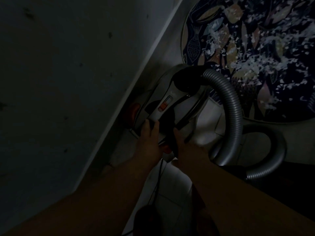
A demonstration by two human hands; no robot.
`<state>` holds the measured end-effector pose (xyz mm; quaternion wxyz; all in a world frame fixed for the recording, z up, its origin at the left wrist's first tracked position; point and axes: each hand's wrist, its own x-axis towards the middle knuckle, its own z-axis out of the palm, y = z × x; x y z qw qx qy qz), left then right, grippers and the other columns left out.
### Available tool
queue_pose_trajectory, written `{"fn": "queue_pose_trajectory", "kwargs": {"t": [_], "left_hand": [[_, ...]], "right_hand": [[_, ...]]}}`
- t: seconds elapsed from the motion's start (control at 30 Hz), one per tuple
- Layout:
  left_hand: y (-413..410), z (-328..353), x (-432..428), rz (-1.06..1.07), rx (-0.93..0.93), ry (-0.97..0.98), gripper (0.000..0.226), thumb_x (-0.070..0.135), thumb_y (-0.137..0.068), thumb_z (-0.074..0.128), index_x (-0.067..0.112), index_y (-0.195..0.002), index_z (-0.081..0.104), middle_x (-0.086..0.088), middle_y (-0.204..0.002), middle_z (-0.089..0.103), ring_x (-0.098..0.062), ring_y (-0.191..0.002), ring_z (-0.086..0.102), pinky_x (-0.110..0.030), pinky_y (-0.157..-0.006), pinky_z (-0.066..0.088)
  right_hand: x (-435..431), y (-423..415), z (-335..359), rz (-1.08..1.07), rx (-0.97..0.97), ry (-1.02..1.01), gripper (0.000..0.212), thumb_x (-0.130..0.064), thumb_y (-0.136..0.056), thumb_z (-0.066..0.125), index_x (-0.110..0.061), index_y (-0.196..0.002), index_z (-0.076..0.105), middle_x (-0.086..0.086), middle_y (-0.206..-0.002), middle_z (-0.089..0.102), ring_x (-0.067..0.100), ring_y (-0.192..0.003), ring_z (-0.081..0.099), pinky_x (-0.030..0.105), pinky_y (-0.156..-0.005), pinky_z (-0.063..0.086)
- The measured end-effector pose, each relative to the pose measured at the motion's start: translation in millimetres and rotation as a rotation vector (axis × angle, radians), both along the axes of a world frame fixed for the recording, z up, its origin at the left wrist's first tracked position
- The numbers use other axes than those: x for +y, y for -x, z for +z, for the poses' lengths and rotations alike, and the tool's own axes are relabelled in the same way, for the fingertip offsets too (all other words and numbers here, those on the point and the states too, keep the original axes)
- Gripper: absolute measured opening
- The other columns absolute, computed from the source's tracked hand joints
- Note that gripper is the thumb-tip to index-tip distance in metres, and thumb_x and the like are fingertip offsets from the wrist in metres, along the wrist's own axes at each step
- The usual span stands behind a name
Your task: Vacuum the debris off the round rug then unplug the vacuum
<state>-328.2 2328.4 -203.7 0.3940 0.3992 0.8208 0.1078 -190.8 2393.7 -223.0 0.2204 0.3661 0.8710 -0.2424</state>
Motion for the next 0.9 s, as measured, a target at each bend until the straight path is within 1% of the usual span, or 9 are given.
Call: {"fn": "queue_pose_trajectory", "kwargs": {"t": [0.07,0.13,0.2,0.3,0.4,0.5,0.63,0.77,0.9], "left_hand": [[0.2,0.9,-6.2,0.002,-0.022,0.014,0.081,0.032,-0.094,0.053,0.020,-0.150,-0.005,-0.010,-0.156,-0.020,-0.025,-0.146,-0.005,-0.034,-0.118,0.007],[0.7,6.4,-9.3,-0.021,-0.032,0.036,0.082,0.034,-0.094,0.053,0.018,-0.150,-0.005,-0.011,-0.156,-0.018,-0.025,-0.146,-0.004,-0.037,-0.120,0.008],[0.5,15.9,-9.0,-0.041,-0.052,0.055,0.081,0.031,-0.094,0.053,0.018,-0.150,-0.005,-0.011,-0.157,-0.016,-0.026,-0.147,-0.002,-0.038,-0.119,0.010],[-5.5,22.0,-4.6,-0.026,-0.122,0.066,0.083,0.027,-0.092,0.057,0.018,-0.150,0.000,-0.007,-0.158,-0.014,-0.024,-0.147,0.002,-0.037,-0.119,0.015],[-12.5,16.8,8.5,0.048,-0.212,0.048,0.085,0.025,-0.090,0.061,0.021,-0.151,0.002,-0.006,-0.159,-0.011,-0.023,-0.146,0.005,-0.040,-0.119,0.017],[-20.7,1.3,11.6,-0.020,-0.170,0.048,0.079,0.030,-0.094,0.053,0.019,-0.151,-0.001,-0.011,-0.157,-0.017,-0.024,-0.146,-0.001,-0.035,-0.118,0.007],[-30.6,-6.7,3.8,-0.066,-0.127,0.029,0.077,0.028,-0.095,0.051,0.016,-0.150,-0.002,-0.011,-0.157,-0.017,-0.023,-0.146,-0.005,-0.028,-0.116,0.001],[-35.9,7.8,2.2,-0.057,-0.100,0.008,0.085,0.010,-0.090,0.058,0.020,-0.151,-0.001,-0.006,-0.158,-0.012,-0.023,-0.147,0.000,-0.031,-0.116,0.012],[-38.2,34.6,7.5,-0.077,-0.084,0.007,0.081,0.007,-0.091,0.057,0.016,-0.151,0.003,-0.008,-0.158,-0.010,-0.024,-0.147,0.000,-0.029,-0.116,0.011]], "right_hand": [[-6.5,-7.4,-2.2,0.002,-0.024,-0.033,0.098,-0.031,-0.100,0.048,-0.032,-0.133,-0.044,0.016,-0.133,0.050,0.027,-0.104,0.059,0.046,-0.094,0.049],[-1.9,-13.5,5.9,-0.054,-0.024,-0.025,0.089,-0.021,-0.102,0.042,-0.032,-0.140,-0.037,0.017,-0.131,0.046,0.027,-0.101,0.058,0.043,-0.090,0.051],[9.9,-20.5,16.1,-0.090,-0.051,0.055,0.088,-0.020,-0.101,0.047,-0.032,-0.149,-0.025,0.017,-0.132,0.045,0.028,-0.103,0.059,0.040,-0.088,0.053],[18.7,-27.7,15.8,-0.095,-0.150,0.176,0.099,-0.018,-0.097,0.057,-0.036,-0.148,-0.026,0.016,-0.135,0.043,0.028,-0.109,0.058,0.041,-0.091,0.053],[15.2,-31.3,3.7,-0.049,-0.148,0.192,0.097,-0.022,-0.099,0.054,-0.032,-0.143,-0.032,0.015,-0.122,0.053,0.021,-0.090,0.061,0.035,-0.082,0.054],[5.4,-32.5,-7.5,-0.029,-0.095,0.132,0.085,-0.025,-0.104,0.044,-0.025,-0.134,-0.036,0.014,-0.111,0.061,0.014,-0.070,0.051,0.027,-0.071,0.050],[4.2,-42.5,-2.0,0.005,-0.071,0.035,0.076,-0.018,-0.105,0.036,-0.020,-0.128,-0.037,0.017,-0.115,0.054,0.026,-0.086,0.055,0.030,-0.075,0.045],[24.4,-55.5,25.6,0.111,0.031,-0.100,0.083,-0.012,-0.100,0.046,-0.027,-0.146,-0.021,0.015,-0.101,0.057,0.024,-0.071,0.053,0.032,-0.061,0.045],[45.4,-51.5,72.5,0.236,-0.088,-0.046,0.074,-0.016,-0.103,0.037,-0.040,-0.152,-0.012,0.012,-0.127,0.050,0.024,-0.095,0.061,0.024,-0.058,0.042]]}}
